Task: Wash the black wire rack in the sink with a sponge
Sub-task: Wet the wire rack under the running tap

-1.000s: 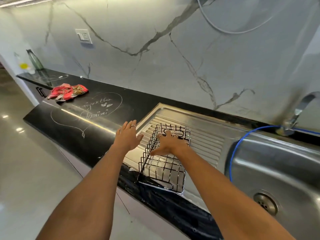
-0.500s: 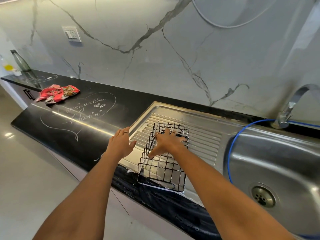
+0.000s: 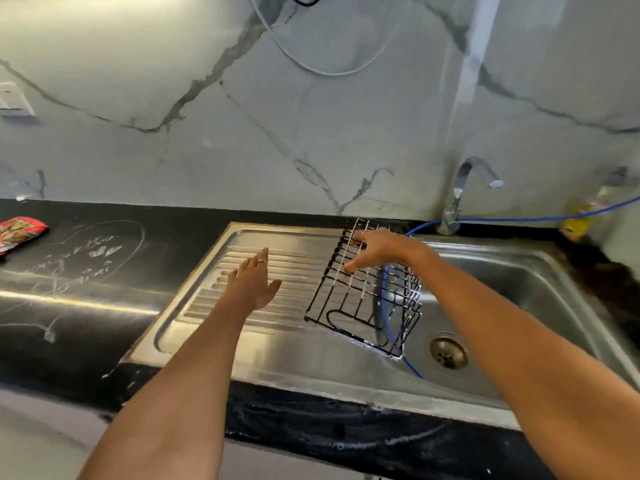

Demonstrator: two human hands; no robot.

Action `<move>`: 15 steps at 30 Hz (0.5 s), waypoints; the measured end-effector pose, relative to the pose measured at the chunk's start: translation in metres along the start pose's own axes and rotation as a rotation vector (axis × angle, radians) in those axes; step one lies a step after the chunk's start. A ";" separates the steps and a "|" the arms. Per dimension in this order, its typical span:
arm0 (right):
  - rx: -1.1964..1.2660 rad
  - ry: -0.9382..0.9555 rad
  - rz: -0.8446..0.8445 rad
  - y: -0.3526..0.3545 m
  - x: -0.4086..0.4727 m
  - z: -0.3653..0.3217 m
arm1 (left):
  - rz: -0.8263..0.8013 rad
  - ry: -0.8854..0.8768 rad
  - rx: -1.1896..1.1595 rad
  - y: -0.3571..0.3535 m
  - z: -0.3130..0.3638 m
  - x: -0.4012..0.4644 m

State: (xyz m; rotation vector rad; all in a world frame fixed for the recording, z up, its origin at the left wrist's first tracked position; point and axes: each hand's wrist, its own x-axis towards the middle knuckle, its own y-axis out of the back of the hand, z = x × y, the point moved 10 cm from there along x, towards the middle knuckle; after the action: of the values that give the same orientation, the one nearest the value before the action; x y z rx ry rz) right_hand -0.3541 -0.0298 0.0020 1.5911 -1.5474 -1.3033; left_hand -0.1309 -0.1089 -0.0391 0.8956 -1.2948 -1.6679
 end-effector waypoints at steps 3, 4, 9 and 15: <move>0.011 -0.062 0.006 0.015 -0.022 0.055 | -0.019 -0.104 0.003 -0.014 0.057 0.016; 0.007 -0.067 0.009 0.018 -0.028 0.070 | -0.030 -0.137 0.010 -0.020 0.074 0.019; -0.025 -0.139 -0.054 0.009 -0.045 0.142 | -0.100 -0.282 0.049 -0.060 0.149 0.031; -0.120 -0.233 -0.210 -0.023 -0.045 0.215 | -0.142 -0.332 0.082 -0.095 0.195 0.052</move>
State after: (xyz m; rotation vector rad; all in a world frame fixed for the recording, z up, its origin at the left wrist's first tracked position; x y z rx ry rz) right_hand -0.5318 0.0664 -0.0865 1.6043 -1.4318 -1.7160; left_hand -0.3439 -0.0677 -0.0913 0.7964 -1.5602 -1.9477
